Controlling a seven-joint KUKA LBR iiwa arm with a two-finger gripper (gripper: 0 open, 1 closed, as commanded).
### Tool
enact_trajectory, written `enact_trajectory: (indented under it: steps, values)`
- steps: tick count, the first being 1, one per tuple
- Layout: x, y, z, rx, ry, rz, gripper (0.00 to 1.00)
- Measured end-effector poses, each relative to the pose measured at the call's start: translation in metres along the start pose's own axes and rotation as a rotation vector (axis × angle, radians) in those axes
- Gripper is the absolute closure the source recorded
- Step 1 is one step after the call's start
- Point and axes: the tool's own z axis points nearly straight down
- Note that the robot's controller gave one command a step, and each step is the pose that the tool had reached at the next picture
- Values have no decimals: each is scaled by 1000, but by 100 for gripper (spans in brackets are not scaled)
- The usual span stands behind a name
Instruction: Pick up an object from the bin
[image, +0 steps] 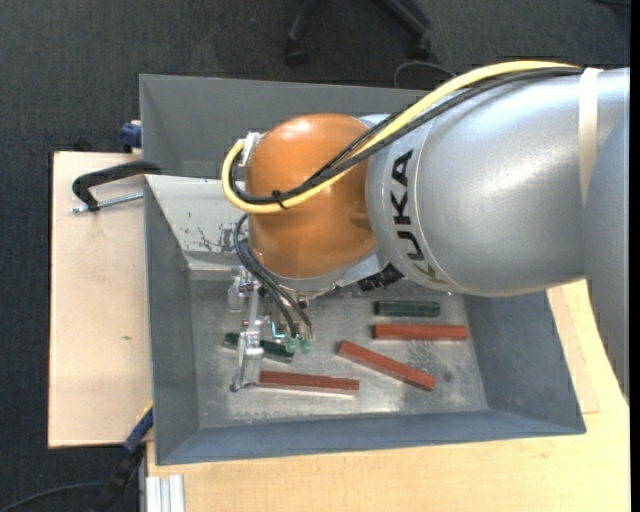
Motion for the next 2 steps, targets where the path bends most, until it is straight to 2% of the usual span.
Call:
enact_trajectory:
  steps: [1,2]
  values:
    - [-40,-36,154,1,-2,244,0]
    - [-41,-35,154,-3,-6,245,0]
